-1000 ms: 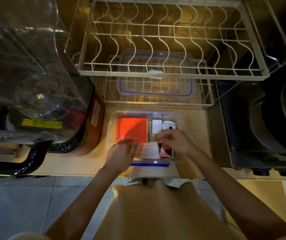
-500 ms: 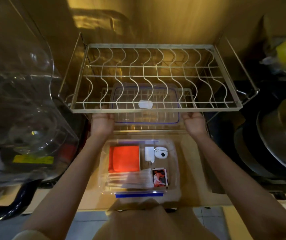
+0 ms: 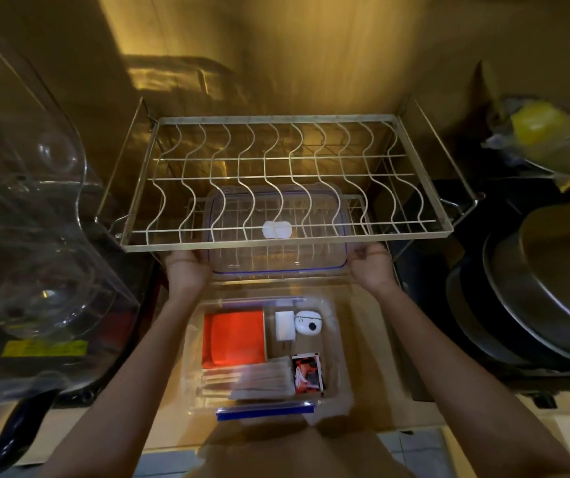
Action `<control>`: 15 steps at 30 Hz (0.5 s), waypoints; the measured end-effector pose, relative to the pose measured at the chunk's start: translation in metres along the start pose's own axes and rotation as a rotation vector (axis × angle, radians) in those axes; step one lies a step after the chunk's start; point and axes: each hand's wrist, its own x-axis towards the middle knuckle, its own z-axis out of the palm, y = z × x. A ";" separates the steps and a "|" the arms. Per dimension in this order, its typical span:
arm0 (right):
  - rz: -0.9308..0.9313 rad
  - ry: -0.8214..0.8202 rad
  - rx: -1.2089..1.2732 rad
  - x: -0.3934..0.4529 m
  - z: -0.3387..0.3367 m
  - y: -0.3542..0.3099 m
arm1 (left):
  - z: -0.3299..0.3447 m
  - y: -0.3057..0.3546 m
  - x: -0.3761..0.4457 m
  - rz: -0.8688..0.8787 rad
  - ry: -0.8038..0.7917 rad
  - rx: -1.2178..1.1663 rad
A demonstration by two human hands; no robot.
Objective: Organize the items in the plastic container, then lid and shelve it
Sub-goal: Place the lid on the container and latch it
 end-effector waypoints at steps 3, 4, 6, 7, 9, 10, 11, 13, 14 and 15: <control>0.002 0.003 0.047 -0.018 -0.005 0.015 | -0.009 -0.014 -0.017 0.082 0.019 0.047; -0.002 -0.008 0.061 -0.025 -0.004 0.024 | -0.012 -0.019 -0.025 0.084 -0.001 0.071; -0.015 -0.030 0.081 -0.041 -0.004 0.039 | -0.016 -0.036 -0.038 0.037 -0.070 0.094; -0.022 -0.035 0.092 -0.049 -0.003 0.047 | -0.017 -0.046 -0.044 0.007 -0.111 0.080; -0.059 -0.033 0.088 -0.066 -0.005 0.061 | -0.020 -0.063 -0.056 -0.070 -0.187 0.021; -0.078 -0.036 0.079 -0.073 -0.006 0.066 | -0.023 -0.067 -0.064 -0.100 -0.217 0.004; -0.095 -0.044 0.073 -0.082 -0.007 0.070 | -0.025 -0.072 -0.069 -0.121 -0.233 -0.010; -0.139 -0.063 0.090 -0.099 -0.009 0.073 | -0.027 -0.079 -0.077 -0.192 -0.233 -0.111; -0.165 -0.065 0.095 -0.107 -0.008 0.073 | -0.026 -0.082 -0.080 -0.259 -0.239 -0.214; -0.190 -0.060 0.100 -0.113 -0.008 0.074 | -0.024 -0.085 -0.082 -0.322 -0.228 -0.323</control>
